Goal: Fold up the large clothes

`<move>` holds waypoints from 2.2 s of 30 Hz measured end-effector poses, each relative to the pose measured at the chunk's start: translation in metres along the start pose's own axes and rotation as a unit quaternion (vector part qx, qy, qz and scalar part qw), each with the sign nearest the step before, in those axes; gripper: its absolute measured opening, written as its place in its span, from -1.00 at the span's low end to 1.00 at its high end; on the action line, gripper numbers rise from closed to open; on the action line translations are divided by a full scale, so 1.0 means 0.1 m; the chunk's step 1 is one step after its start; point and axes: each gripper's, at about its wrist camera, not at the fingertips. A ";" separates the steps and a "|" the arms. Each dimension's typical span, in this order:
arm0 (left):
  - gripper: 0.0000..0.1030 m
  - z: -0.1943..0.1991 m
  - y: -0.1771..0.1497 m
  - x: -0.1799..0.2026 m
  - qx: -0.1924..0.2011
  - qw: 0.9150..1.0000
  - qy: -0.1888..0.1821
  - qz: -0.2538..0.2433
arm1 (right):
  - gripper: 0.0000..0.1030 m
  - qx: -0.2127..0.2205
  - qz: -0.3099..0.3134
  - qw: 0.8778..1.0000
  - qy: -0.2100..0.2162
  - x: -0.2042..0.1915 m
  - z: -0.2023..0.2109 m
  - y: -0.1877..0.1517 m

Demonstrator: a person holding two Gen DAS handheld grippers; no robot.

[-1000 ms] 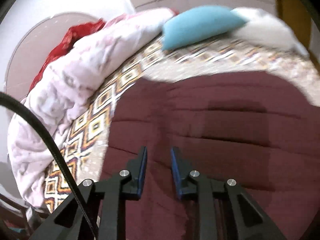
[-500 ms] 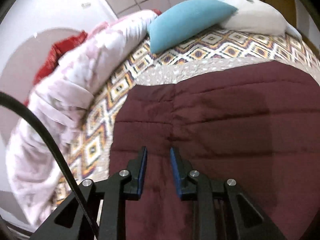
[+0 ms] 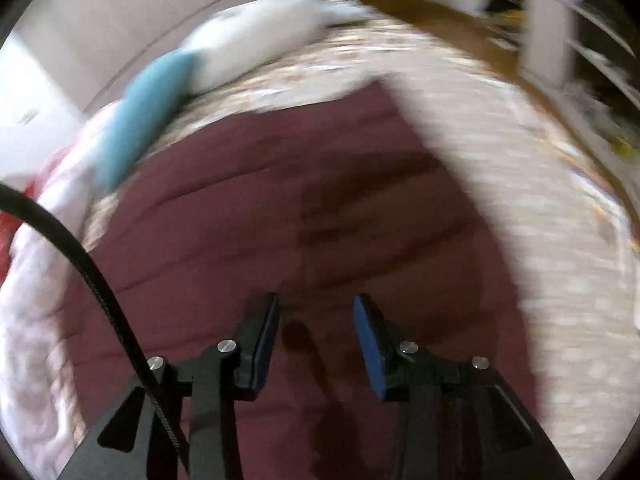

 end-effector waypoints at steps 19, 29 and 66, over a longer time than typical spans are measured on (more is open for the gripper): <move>0.47 0.91 -0.29 0.44 0.051 0.997 0.013 -0.061 | 0.14 0.141 0.160 0.977 -0.011 0.81 2.34 -1.84; 0.85 2.30 -0.45 0.75 0.173 0.981 -0.003 -0.087 | 0.24 0.237 0.205 0.950 -0.005 0.59 2.56 -2.80; 1.00 2.97 -1.16 0.89 0.136 0.982 -0.072 -0.107 | 0.37 0.224 0.196 0.955 -0.010 0.62 2.28 -3.51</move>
Point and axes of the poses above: each gripper's, at about its wrist camera, not at the fingertips, and z roughly against the way its jaws point, x to its right, y to its top, and after that the axes turned 5 degrees about z, right-handed
